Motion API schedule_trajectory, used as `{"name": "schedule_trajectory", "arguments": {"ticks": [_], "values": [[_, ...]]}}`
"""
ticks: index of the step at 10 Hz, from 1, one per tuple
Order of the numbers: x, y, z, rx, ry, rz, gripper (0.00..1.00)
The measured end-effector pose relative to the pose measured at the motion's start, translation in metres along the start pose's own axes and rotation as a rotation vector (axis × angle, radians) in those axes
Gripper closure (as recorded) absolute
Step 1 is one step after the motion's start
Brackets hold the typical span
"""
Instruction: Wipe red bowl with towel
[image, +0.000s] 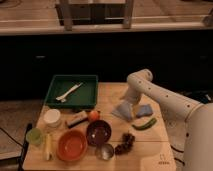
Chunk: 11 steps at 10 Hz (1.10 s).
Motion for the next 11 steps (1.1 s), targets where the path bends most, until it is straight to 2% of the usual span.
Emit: {"name": "schedule_trajectory", "arguments": {"ticks": [6, 11], "values": [[-0.011, -0.011, 0.002, -0.002, -0.016, -0.047, 0.2], [-0.01, -0.014, 0.019, -0.024, -0.034, -0.048, 0.2]]}}
